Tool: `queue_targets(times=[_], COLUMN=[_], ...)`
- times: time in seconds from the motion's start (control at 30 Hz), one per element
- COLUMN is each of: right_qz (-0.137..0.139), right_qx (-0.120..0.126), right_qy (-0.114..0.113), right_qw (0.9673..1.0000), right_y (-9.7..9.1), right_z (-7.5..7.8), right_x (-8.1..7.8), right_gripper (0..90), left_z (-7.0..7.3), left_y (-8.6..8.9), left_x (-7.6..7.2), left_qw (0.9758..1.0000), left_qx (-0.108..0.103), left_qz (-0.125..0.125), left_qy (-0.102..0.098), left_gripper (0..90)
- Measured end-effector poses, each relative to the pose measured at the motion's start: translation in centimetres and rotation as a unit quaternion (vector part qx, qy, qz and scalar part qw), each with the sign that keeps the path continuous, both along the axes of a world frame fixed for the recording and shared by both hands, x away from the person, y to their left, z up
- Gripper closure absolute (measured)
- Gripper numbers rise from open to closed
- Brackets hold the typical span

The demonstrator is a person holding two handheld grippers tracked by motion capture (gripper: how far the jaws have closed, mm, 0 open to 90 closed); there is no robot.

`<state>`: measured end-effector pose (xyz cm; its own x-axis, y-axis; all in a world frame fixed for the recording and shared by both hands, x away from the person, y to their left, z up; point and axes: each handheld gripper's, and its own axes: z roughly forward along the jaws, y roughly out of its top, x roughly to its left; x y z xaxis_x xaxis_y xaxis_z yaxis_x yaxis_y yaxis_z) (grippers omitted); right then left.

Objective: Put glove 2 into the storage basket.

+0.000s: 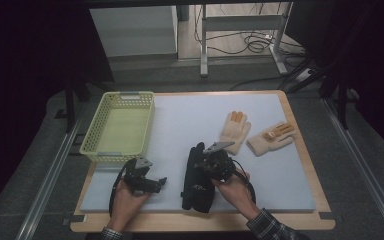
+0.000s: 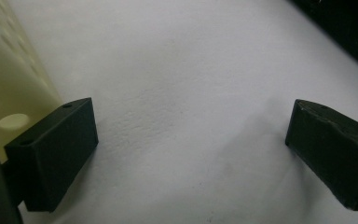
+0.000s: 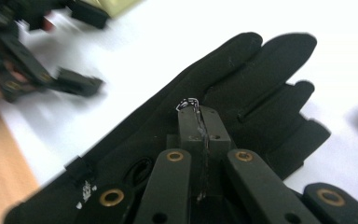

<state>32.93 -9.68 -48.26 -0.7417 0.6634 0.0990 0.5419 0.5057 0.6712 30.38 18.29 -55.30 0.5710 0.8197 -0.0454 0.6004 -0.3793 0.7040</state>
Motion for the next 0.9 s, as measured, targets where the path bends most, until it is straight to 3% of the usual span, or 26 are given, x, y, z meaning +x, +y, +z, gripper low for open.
queue_targets(times=[0.07,0.17,0.27,0.43,0.63,0.77,0.9], right_qz=[0.013,0.028,0.031,0.044,0.073,0.086,0.104], right_qx=[0.005,0.002,0.010,0.022,0.017,0.015,0.024], right_qy=[0.001,-0.024,-0.041,-0.046,-0.043,-0.039,-0.019], right_qw=[0.9999,0.9993,0.9986,0.9978,0.9963,0.9954,0.9941], right_y=[-0.4,-1.2,-2.8,-5.6,-7.2,-7.4,-7.1], right_z=[-0.7,-0.8,-0.5,-0.8,-2.3,-3.1,-4.2], right_x=[0.2,0.4,0.4,-0.1,-1.6,-2.5,-3.8], right_gripper=[80.5,64.7,61.6,70.7,87.5,88.5,88.6], left_z=[0.0,0.0,0.0,0.0,0.2,0.3,0.2], left_y=[0.0,0.0,0.0,0.1,0.2,0.8,2.6], left_x=[0.0,0.0,0.0,0.0,-0.2,-0.6,-0.8], left_qw=[1.0000,1.0000,1.0000,1.0000,1.0000,0.9998,0.9992], left_qx=[0.000,0.000,0.000,0.002,0.004,0.011,0.015], left_qz=[0.000,0.000,0.000,-0.002,-0.001,0.010,0.035], left_qy=[0.000,0.000,0.000,0.003,0.005,0.012,0.010], left_gripper=[2.6,2.7,2.6,2.6,3.5,2.7,1.2])
